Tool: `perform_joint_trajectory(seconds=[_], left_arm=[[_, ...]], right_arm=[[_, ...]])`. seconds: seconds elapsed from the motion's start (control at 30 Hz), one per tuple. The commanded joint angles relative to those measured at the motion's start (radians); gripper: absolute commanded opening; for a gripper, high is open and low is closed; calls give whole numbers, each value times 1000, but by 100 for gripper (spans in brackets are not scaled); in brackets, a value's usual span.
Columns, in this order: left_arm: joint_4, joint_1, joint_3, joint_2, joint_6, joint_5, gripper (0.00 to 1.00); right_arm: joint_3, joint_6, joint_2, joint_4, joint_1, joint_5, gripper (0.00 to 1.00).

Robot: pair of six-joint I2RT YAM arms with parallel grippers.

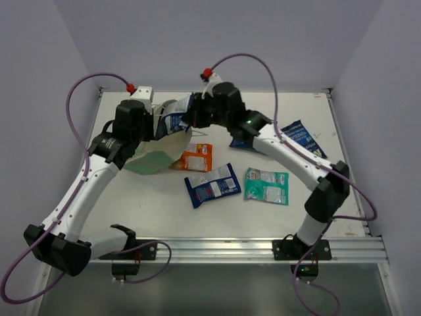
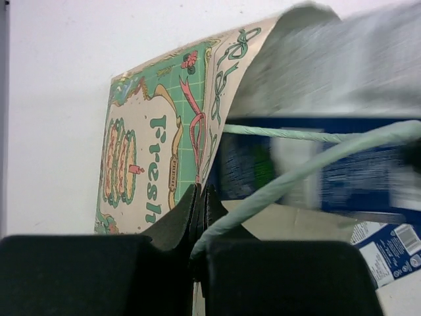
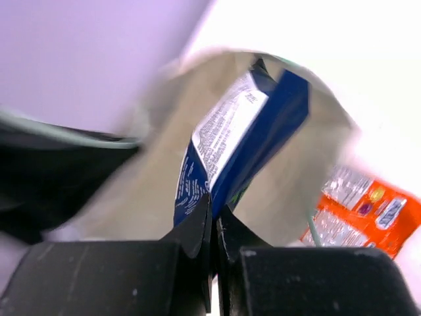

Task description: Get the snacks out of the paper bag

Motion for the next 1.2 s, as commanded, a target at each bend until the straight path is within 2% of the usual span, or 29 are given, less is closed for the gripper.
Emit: perform_joint_trajectory(seconds=[0.0, 0.03, 0.13, 0.33, 0.43, 0.57, 0.7, 0.83, 0.9, 0.93, 1.03, 1.07, 1.13, 1.17], left_arm=[[-2, 5, 14, 10, 27, -99, 0], [-8, 7, 18, 13, 29, -110, 0], [-23, 7, 28, 23, 35, -145, 0], [-65, 14, 52, 39, 28, -187, 0], [-88, 17, 60, 36, 11, -190, 0], [-103, 25, 58, 12, -5, -193, 0], [-126, 36, 75, -14, -14, -196, 0], [-157, 48, 98, -48, -48, -201, 0], [-152, 56, 103, -56, -63, -184, 0], [-145, 60, 106, -62, -66, -158, 0], [-107, 71, 106, -69, -75, -109, 0], [-96, 73, 106, -77, -80, -83, 0], [-65, 76, 107, -85, -81, -61, 0], [-57, 77, 109, -85, -72, -58, 0]], right_arm=[[138, -44, -162, -126, -72, -103, 0], [165, -44, -209, -144, -103, -153, 0], [158, -53, -316, -161, -164, -178, 0], [155, -42, -343, -215, -311, -157, 0], [159, -25, -271, -206, -353, -149, 0], [159, -5, -99, -74, -362, -164, 0], [271, 19, 167, 31, -362, -226, 0], [314, -11, 301, 109, -362, -246, 0], [246, -14, 311, 173, -367, -252, 8], [218, -11, 309, 186, -371, -260, 22], [74, -2, 274, 164, -387, -232, 58], [26, 4, 218, 138, -391, -185, 74], [-106, -13, 136, 101, -407, -126, 84], [-147, -27, 39, 57, -410, -58, 91]])
